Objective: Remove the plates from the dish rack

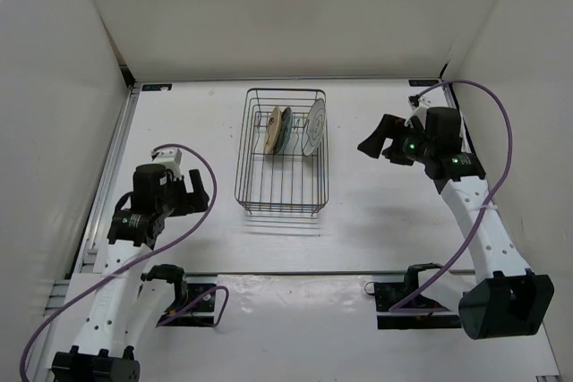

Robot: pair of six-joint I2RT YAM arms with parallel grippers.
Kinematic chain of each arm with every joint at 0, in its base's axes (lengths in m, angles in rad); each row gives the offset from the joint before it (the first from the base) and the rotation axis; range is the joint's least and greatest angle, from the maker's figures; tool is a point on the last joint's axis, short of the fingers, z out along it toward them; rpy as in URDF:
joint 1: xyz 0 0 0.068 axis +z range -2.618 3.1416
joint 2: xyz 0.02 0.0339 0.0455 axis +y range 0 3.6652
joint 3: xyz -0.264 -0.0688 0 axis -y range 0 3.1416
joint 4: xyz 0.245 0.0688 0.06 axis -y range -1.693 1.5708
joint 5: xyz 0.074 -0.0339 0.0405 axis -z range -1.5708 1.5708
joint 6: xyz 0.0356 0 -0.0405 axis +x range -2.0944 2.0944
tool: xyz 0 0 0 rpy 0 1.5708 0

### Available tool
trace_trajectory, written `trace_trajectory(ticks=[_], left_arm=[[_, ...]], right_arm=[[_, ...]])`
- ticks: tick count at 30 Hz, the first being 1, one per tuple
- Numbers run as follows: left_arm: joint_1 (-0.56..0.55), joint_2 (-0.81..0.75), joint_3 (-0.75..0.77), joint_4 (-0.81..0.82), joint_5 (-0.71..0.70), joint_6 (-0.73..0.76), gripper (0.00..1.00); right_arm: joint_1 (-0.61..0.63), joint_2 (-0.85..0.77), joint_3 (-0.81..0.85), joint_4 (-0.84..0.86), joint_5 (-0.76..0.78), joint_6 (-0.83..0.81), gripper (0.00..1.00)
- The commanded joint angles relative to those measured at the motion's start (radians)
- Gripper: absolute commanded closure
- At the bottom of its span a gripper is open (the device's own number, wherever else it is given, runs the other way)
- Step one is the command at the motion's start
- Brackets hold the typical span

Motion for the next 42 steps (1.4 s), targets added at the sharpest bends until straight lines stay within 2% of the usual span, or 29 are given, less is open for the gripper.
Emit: trace_trajectory(ticks=[1,3,5,6,8,10,12,16,18,30,35,39,42], left_arm=[[0.003,-0.076,0.004,0.017,0.022,0.020,0.00],[0.003,-0.078,0.025,-0.015,0.112,0.043,0.00],[0.001,-0.079,0.019,-0.009,0.145,0.065,0.00],[0.000,-0.076,0.009,0.002,0.144,0.060,0.00],[0.001,-0.052,0.004,0.000,0.113,0.033,0.00],[0.000,-0.018,0.010,-0.016,0.093,-0.005,0.00],[0.000,0.013,0.015,-0.017,0.116,-0.028,0.00],[0.001,0.013,0.012,-0.006,0.144,-0.024,0.00],[0.001,-0.001,0.006,0.002,0.137,-0.022,0.00],[0.001,0.000,0.004,-0.001,0.125,-0.013,0.00],[0.000,0.000,0.005,-0.001,0.128,-0.012,0.00],[0.001,0.000,0.005,-0.001,0.127,-0.010,0.00],[0.001,-0.001,0.005,-0.001,0.125,-0.009,0.00]], right_arm=[[-0.003,0.036,0.078,0.022,-0.036,-0.017,0.10],[0.000,0.100,0.129,0.075,-0.091,0.027,0.10],[0.005,0.136,0.143,0.134,-0.217,0.042,0.10],[0.008,0.192,0.168,0.209,-0.228,0.077,0.10],[0.028,0.232,0.202,0.221,-0.205,0.099,0.10],[0.043,0.312,0.294,0.192,-0.106,0.073,0.10],[0.077,0.370,0.365,0.138,0.001,0.030,0.16],[0.147,0.487,0.510,0.067,0.121,-0.016,0.24],[0.183,0.553,0.573,0.021,0.181,-0.040,0.24],[0.319,0.783,0.706,-0.025,0.457,-0.134,0.31],[0.347,0.851,0.794,-0.066,0.554,-0.160,0.42],[0.362,0.898,0.852,-0.107,0.628,-0.171,0.54],[0.379,0.908,0.883,-0.117,0.654,-0.174,0.59]])
